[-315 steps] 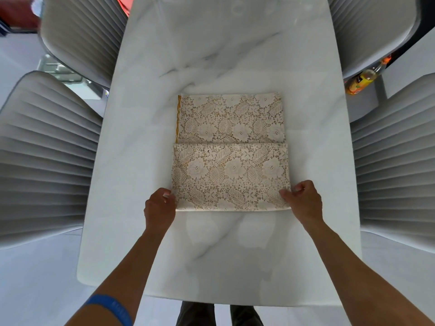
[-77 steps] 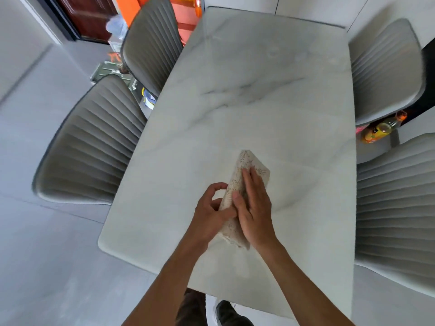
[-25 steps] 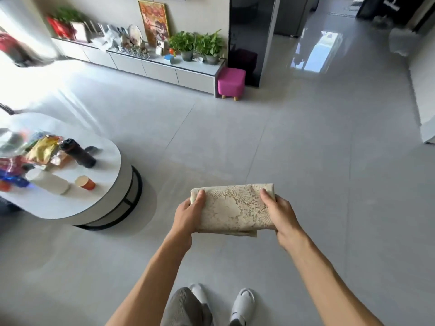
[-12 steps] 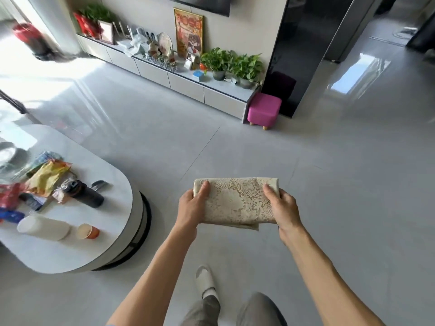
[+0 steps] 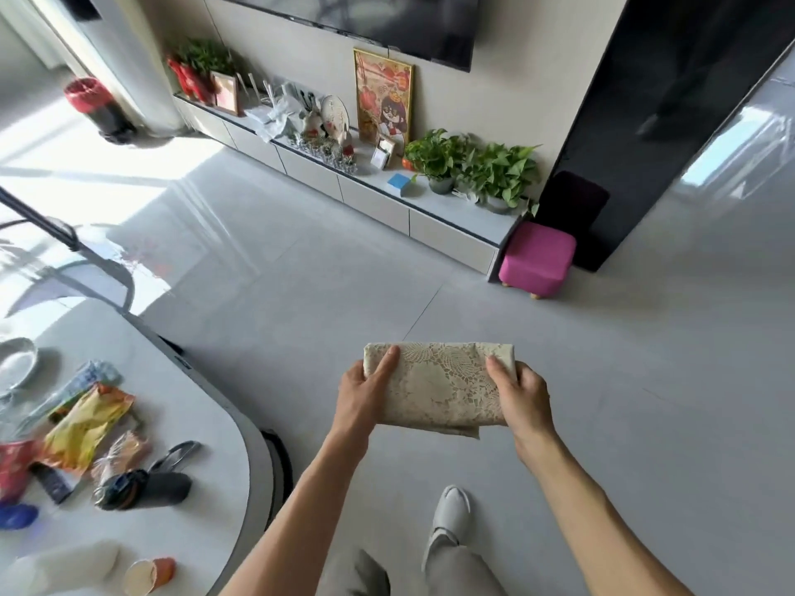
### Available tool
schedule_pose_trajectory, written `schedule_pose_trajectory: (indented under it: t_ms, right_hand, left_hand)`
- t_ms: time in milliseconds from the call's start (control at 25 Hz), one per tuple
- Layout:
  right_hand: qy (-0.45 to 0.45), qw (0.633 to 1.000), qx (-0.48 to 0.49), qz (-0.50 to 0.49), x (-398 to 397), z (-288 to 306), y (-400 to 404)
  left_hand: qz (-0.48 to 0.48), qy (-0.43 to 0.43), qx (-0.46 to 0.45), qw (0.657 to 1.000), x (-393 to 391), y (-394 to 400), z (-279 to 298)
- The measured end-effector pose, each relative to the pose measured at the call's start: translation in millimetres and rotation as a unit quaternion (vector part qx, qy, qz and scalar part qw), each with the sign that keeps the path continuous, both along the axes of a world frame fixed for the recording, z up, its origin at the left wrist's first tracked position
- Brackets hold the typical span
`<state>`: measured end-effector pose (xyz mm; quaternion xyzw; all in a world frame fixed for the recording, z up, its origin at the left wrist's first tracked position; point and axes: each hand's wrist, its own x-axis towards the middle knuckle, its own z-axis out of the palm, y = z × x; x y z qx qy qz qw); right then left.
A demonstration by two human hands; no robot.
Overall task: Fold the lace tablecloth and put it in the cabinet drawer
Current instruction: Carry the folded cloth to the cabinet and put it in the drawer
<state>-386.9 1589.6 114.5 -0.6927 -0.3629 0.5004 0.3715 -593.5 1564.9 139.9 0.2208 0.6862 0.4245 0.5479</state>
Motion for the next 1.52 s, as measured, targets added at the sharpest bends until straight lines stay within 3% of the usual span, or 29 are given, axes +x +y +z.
schedule_pose_trajectory:
  t_ms: [320, 720, 960, 1040, 1200, 1360, 1520]
  right_hand:
    - [-0.059, 0.998, -0.029, -0.010, -77, -16, 212]
    - [-0.091, 0.985, -0.060, -0.136, -169, -48, 406]
    - [-0.098, 0.975, -0.106, -0.170, -172, -95, 508]
    - [-0.093, 0.973, -0.111, -0.182, -174, -113, 538]
    - [-0.088, 0.963, -0.140, -0.213, -176, -162, 577]
    - [-0.105, 0.946, -0.173, -0.252, -171, -267, 612]
    - [-0.067, 0.941, -0.188, -0.275, -175, -387, 635]
  left_hand:
    - [-0.001, 0.018, -0.017, 1.000, -72, 212, -32]
    - [-0.170, 0.106, -0.016, 0.980, -164, 461, -64]
    - [-0.307, 0.270, 0.057, 0.911, -148, 578, -92]
    - [-0.348, 0.280, 0.061, 0.893, -147, 615, -111]
    - [-0.427, 0.258, 0.016, 0.867, -148, 671, -178]
    - [-0.476, 0.223, -0.014, 0.851, -142, 719, -299]
    - [-0.498, 0.225, -0.019, 0.837, -145, 752, -414]
